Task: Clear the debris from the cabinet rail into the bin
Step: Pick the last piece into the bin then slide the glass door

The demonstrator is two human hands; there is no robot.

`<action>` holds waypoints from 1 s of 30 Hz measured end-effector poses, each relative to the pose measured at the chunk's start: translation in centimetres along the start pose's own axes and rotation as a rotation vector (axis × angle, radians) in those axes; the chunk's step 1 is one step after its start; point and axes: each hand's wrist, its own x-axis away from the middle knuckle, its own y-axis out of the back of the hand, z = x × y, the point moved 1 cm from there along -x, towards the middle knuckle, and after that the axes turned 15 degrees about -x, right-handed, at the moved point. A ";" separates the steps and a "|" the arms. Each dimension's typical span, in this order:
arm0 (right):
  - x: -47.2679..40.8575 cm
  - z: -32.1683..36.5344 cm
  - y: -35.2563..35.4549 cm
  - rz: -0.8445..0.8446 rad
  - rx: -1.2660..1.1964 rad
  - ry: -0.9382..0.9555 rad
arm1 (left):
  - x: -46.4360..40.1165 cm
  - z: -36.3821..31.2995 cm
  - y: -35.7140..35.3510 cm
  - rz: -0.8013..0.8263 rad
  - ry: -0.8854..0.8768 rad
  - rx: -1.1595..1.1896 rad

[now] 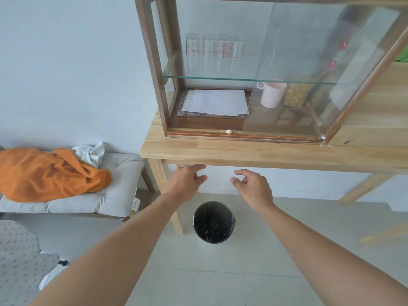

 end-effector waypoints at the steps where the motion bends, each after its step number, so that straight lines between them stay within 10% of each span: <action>1: 0.0 0.5 0.2 -0.001 -0.008 0.012 | -0.1 -0.2 0.6 -0.018 -0.005 0.010; 30: -13.4 6.3 -0.6 -0.074 -0.029 0.162 | -10.1 -1.6 1.9 -0.177 0.047 0.031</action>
